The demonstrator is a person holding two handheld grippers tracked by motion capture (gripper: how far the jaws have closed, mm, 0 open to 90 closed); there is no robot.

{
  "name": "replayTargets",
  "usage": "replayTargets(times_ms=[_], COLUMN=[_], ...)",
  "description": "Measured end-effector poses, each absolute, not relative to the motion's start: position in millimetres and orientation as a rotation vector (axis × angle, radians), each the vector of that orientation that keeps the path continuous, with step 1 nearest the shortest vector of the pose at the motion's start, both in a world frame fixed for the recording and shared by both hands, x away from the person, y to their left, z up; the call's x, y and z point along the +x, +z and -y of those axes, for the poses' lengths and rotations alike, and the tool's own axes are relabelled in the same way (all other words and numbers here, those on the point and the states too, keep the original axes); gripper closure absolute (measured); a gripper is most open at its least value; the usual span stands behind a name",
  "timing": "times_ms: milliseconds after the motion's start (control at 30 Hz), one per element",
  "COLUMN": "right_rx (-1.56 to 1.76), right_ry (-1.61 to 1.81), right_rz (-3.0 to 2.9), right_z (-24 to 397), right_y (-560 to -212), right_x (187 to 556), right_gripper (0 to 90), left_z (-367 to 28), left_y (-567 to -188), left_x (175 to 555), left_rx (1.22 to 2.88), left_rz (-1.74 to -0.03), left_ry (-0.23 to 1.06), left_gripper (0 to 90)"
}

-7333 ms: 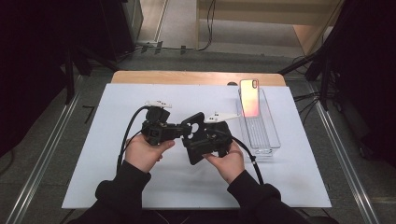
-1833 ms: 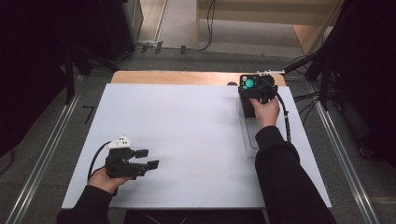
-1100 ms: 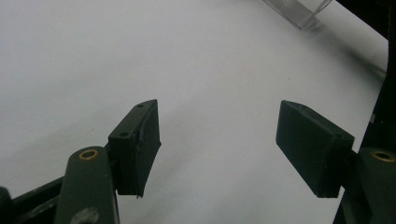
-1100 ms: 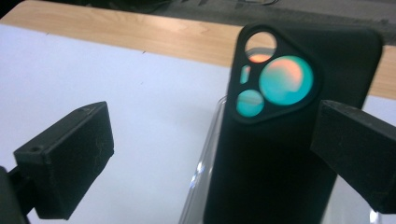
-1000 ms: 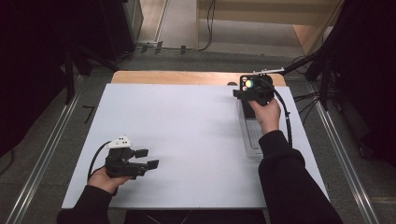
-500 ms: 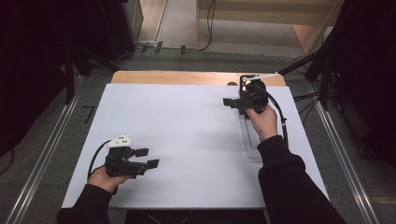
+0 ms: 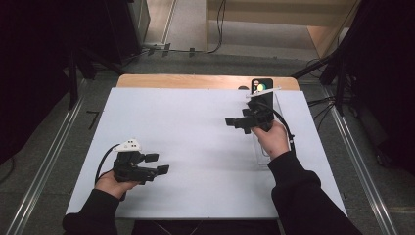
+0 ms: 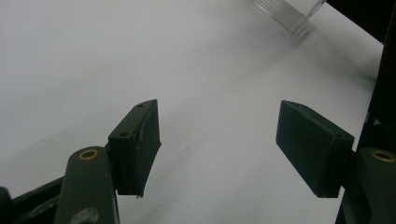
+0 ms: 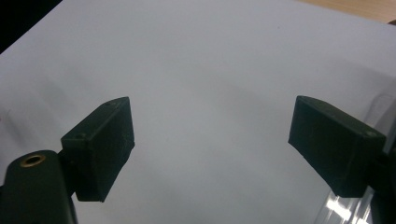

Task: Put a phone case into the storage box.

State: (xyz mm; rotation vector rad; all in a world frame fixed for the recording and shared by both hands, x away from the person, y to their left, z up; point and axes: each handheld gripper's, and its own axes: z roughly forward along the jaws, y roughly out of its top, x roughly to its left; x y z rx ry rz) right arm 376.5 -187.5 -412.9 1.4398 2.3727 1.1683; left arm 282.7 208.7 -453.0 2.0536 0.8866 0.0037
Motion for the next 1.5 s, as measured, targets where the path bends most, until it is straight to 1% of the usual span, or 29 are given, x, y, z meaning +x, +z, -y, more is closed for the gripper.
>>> replayTargets(times_ms=[33,67,100,200,767,1500], right_rx=[1.438,1.429,1.417,1.395,1.253,1.131], right_ry=[1.17,1.169,1.167,1.164,1.196,1.164], right_rz=[-2.386,-2.403,-2.423,-2.475,-2.591,-2.714], right_z=[186,185,184,181,184,202], right_y=[-414,-414,-415,-417,-428,-452], right_x=[374,372,370,364,320,278], right_gripper=[16.8,22.0,23.6,24.4,24.4,23.3], left_z=[-208,-208,-208,-207,-207,-202], left_y=[-453,-453,-453,-453,-452,-451], left_x=[283,283,284,284,284,277], left_rx=[2.052,2.054,2.057,2.058,2.057,2.06], left_rz=[-0.884,-0.881,-0.88,-0.877,-0.875,-0.826], left_ry=[0.0,0.0,0.002,0.0,0.001,-0.04], left_gripper=[30.6,30.6,30.7,30.6,30.6,30.6])
